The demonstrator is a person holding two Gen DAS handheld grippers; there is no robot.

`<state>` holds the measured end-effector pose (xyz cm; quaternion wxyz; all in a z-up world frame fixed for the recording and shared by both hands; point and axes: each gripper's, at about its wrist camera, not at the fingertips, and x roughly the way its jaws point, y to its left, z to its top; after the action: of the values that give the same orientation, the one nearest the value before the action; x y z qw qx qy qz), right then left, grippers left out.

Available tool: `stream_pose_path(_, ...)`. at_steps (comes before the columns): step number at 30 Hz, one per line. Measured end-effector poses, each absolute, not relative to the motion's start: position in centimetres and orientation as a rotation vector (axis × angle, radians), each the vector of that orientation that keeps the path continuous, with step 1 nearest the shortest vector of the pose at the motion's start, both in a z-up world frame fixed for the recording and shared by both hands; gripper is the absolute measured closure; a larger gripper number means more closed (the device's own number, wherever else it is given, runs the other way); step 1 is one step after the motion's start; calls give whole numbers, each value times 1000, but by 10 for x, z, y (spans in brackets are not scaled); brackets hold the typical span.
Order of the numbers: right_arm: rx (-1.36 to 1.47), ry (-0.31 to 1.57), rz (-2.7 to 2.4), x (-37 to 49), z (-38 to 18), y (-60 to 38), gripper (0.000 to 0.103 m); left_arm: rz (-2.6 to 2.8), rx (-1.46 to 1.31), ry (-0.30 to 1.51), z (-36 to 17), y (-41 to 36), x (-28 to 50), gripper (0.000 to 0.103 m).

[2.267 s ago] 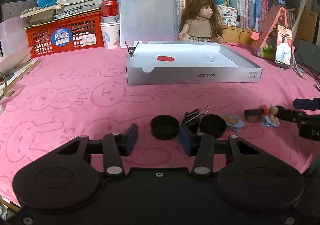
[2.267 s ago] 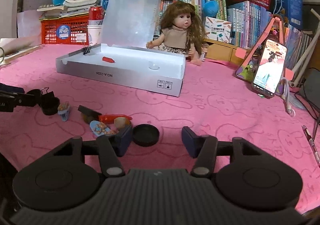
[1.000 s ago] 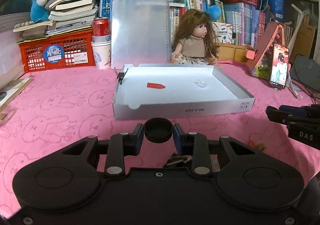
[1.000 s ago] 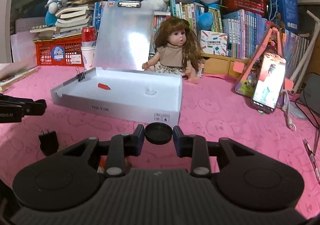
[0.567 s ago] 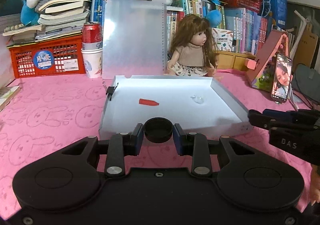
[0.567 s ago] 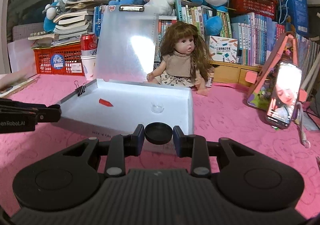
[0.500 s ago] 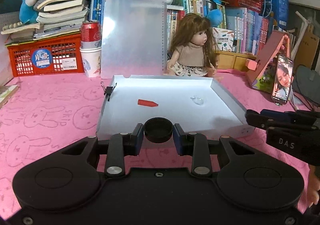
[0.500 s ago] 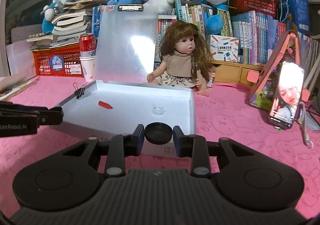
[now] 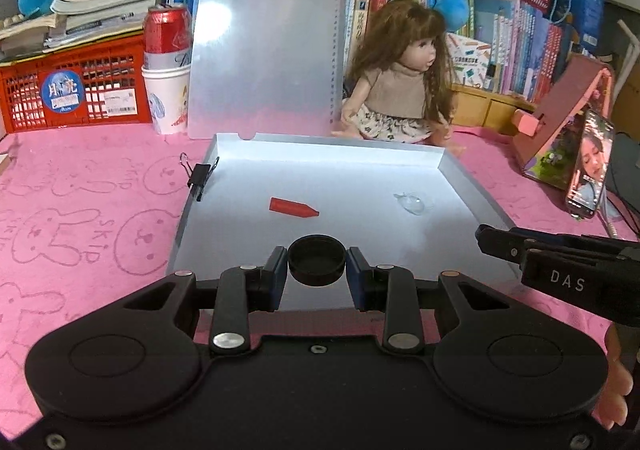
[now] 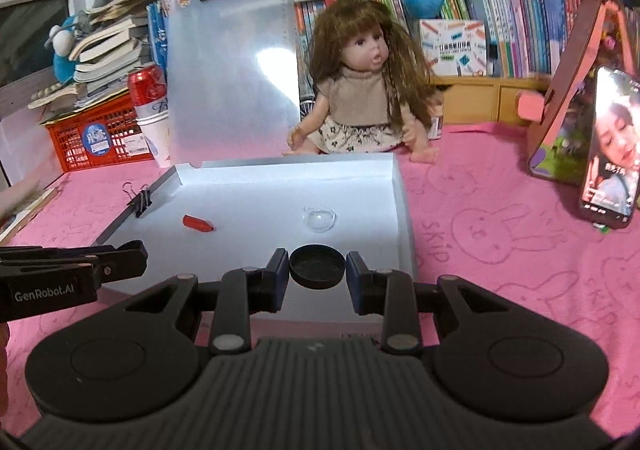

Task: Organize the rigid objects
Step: 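Carry both black lids into the white box and open both grippers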

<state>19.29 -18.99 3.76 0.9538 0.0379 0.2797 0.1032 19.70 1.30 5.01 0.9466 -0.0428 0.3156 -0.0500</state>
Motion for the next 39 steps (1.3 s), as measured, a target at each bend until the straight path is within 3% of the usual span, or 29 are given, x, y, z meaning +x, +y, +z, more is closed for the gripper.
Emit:
stream_pose_path(34,61,703,190,267,9,-171,67,-19,-74,704,12,15,264,73)
stream_pose_path(39,63,698,192,267,9,-171,63,-21,-72,701,13,14,263,71)
